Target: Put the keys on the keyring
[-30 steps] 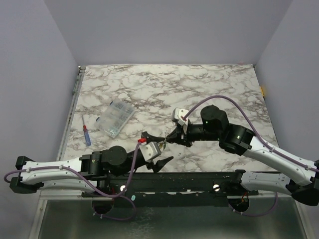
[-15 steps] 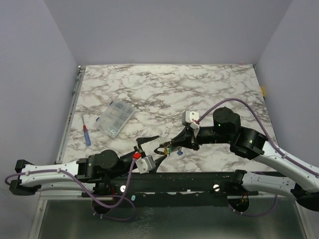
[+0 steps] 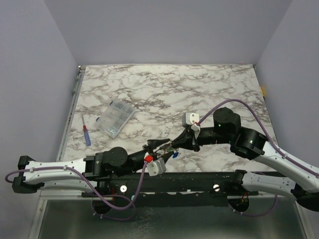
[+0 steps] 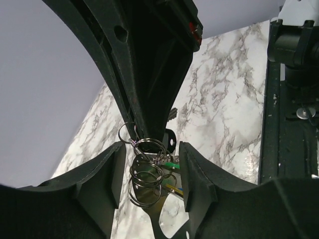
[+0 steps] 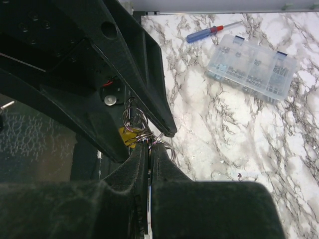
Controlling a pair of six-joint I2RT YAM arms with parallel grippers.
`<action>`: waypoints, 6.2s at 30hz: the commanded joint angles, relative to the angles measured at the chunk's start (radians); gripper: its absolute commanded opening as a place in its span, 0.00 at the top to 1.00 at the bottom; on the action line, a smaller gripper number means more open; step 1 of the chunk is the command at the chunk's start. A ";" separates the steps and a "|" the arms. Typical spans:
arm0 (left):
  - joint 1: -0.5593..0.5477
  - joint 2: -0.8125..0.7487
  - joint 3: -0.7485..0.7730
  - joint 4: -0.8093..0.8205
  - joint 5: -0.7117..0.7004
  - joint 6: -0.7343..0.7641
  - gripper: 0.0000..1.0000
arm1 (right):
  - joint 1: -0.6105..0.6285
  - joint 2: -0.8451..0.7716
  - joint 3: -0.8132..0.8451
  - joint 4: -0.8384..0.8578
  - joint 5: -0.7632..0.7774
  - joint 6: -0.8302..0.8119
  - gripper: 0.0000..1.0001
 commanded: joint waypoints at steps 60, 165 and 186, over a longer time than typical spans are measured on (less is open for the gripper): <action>-0.003 -0.039 0.064 -0.126 0.047 -0.308 0.16 | -0.002 0.092 0.114 -0.221 -0.070 -0.019 0.99; 0.143 -0.089 -0.157 0.028 -0.024 -0.069 0.78 | -0.003 0.293 0.339 -0.659 -0.047 0.183 0.99; 0.112 -0.157 -0.104 -0.224 -0.380 0.034 0.24 | -0.099 0.489 0.498 -0.713 0.254 0.298 0.99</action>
